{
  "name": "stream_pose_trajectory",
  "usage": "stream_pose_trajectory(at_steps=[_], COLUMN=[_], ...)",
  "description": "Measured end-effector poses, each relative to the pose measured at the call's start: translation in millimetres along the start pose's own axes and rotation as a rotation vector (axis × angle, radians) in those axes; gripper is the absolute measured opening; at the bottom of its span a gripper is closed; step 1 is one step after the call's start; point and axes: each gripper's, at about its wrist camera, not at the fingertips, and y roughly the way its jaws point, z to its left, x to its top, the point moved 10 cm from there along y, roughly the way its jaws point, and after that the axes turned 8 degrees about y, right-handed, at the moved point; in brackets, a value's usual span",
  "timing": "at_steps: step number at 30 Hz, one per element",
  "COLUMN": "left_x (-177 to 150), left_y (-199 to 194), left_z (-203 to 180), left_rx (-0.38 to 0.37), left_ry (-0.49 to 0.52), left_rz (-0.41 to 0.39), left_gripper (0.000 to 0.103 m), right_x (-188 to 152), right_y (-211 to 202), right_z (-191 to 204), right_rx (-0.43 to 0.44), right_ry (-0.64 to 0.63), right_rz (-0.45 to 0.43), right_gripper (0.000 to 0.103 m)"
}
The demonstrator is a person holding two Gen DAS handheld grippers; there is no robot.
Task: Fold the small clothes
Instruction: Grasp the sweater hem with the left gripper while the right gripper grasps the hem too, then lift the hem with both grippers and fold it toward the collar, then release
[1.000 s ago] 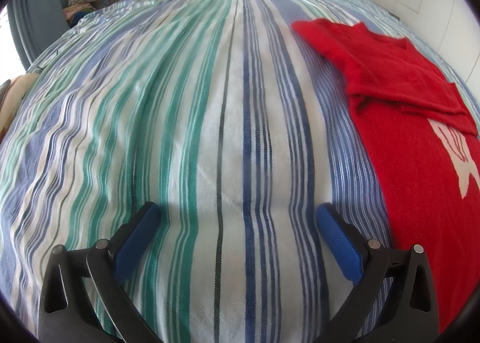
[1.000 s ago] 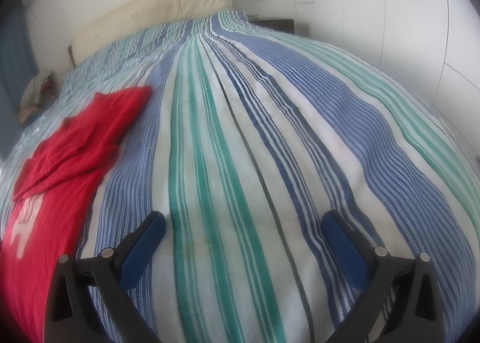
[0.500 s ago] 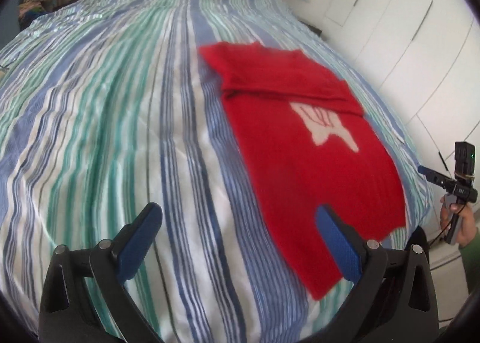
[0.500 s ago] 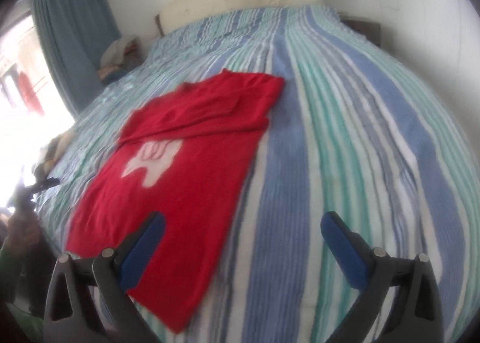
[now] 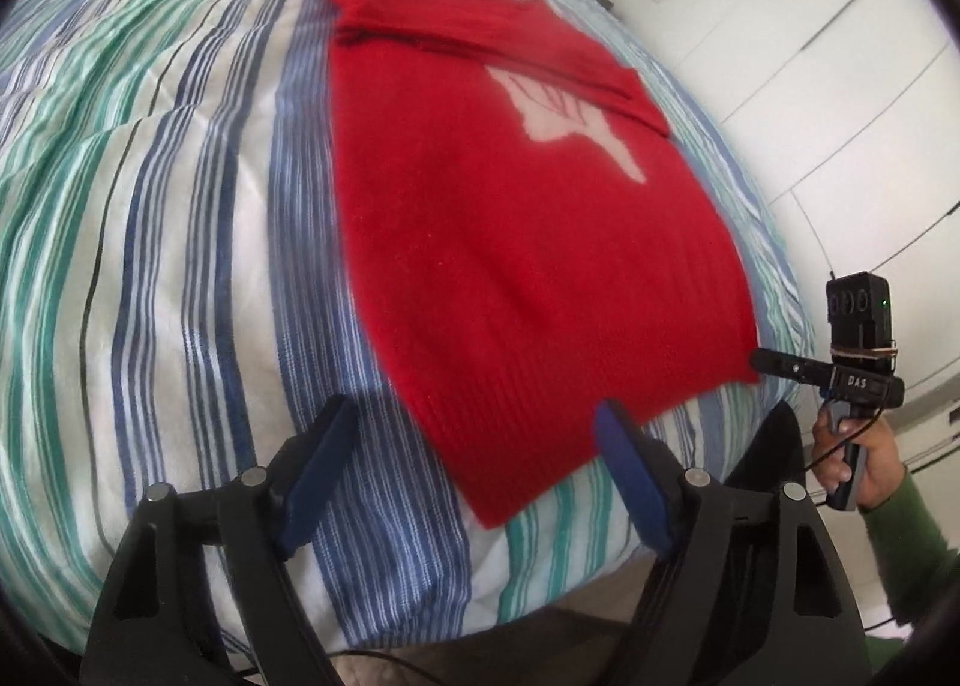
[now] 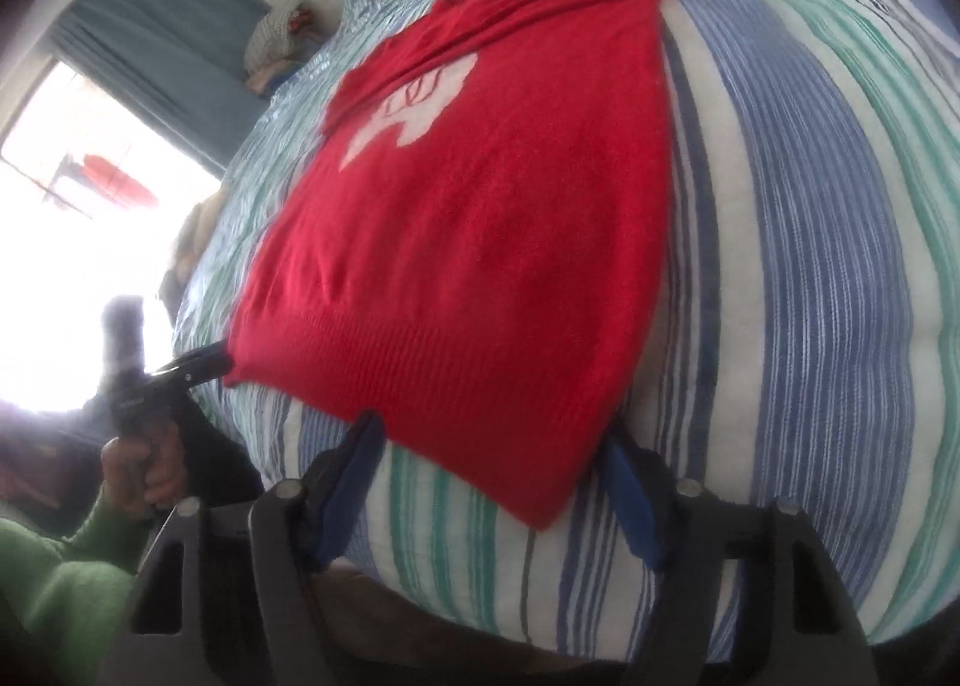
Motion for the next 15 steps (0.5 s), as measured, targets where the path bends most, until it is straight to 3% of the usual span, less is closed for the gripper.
stream_pose_trajectory(at_steps=[1,2,3,4,6,9,15], left_x=[-1,-2,-4,-5,1,28,136], left_y=[1,3,5,7,1,-24,-41], left_z=[-2,-4,-6,-7,-8,-3,32], left_rx=[-0.013,-0.025,-0.04,-0.053,-0.075,-0.098,-0.096], left_ry=[-0.002,0.002,0.003,-0.008,-0.033,-0.059,-0.109], left_rz=[0.004,0.014,0.031,0.048,0.036,-0.039,-0.178], left_gripper=[0.062,0.038,0.008,0.008,0.006,0.006,0.005], right_x=[0,-2,-3,-4,-1,20,118], right_y=[-1,-1,0,1,-4,-25,-60], right_z=[-1,-3,-5,-5,1,17,47], right_rx=[0.023,0.026,0.008,-0.003,0.014,0.067,0.107], right_ry=[0.018,0.023,0.015,0.006,0.004,-0.002,-0.05], right_rz=[-0.001,0.003,0.008,0.013,0.0,-0.066,-0.25], right_gripper=[0.048,0.023,0.012,0.005,0.005,0.005,0.005])
